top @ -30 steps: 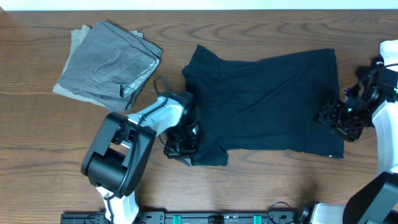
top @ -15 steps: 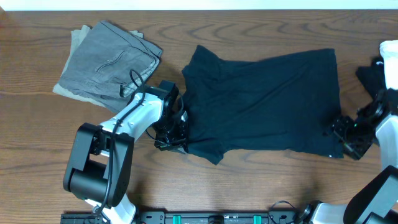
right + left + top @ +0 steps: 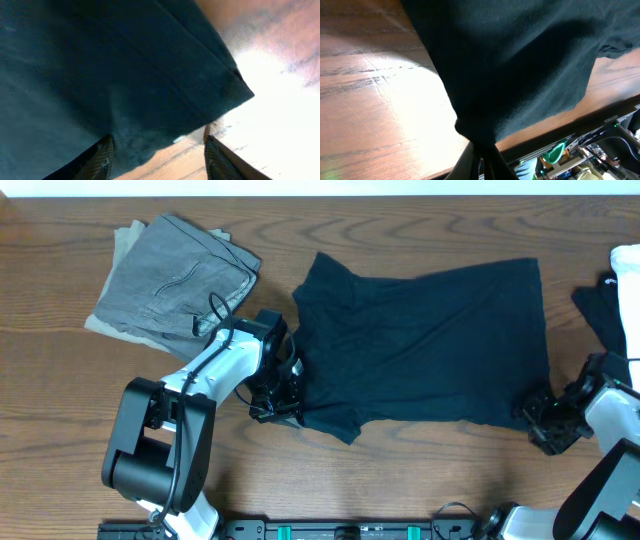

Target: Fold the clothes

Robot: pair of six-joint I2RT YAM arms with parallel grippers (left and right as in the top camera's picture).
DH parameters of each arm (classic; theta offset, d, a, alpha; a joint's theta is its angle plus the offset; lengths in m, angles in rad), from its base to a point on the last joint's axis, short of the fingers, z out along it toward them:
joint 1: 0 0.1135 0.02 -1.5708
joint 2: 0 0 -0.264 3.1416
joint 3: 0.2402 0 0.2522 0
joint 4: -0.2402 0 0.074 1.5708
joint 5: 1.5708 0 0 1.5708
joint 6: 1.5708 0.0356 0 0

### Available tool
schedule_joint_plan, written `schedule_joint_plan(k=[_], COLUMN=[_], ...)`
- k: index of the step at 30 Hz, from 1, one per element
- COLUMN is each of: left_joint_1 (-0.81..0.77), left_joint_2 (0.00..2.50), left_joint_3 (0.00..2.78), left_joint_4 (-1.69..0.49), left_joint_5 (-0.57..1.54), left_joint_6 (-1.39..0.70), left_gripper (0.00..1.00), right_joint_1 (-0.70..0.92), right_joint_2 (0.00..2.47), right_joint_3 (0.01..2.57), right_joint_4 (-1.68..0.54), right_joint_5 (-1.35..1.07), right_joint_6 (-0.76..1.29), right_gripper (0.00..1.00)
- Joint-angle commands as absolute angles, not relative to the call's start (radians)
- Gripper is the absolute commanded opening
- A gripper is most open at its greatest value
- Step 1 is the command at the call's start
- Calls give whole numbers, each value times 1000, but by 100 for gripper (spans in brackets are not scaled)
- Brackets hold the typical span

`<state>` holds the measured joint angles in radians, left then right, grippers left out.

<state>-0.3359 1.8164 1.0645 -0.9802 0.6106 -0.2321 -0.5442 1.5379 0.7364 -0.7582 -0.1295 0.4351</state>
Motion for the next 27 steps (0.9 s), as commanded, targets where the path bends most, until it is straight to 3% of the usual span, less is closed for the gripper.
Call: schedule_joint_plan(k=[1, 5, 10, 16, 27], left_joint_1=[-336, -336, -336, -336, -336], left_joint_2=[1810, 1810, 1810, 1810, 1733], left_joint_3=[1079, 1079, 1079, 1079, 1079], left_joint_4=[-985, -981, -982, -984, -1031], left_joint_5=[625, 625, 625, 625, 624], left_joint_6=[-231, -231, -231, -231, -191], left_gripper=[6, 6, 6, 6, 6], right_joint_1=[-550, -550, -550, -550, -549], right_joint_2=[1541, 1541, 1541, 1541, 1541], right_joint_3=[722, 720, 720, 745, 1039], right_joint_4=[-745, -718, -672, -725, -1132], right_joint_5=[-93, -71, 37, -38, -117], right_joint_6=[487, 486, 462, 397, 270], right_gripper=[54, 47, 30, 2, 1])
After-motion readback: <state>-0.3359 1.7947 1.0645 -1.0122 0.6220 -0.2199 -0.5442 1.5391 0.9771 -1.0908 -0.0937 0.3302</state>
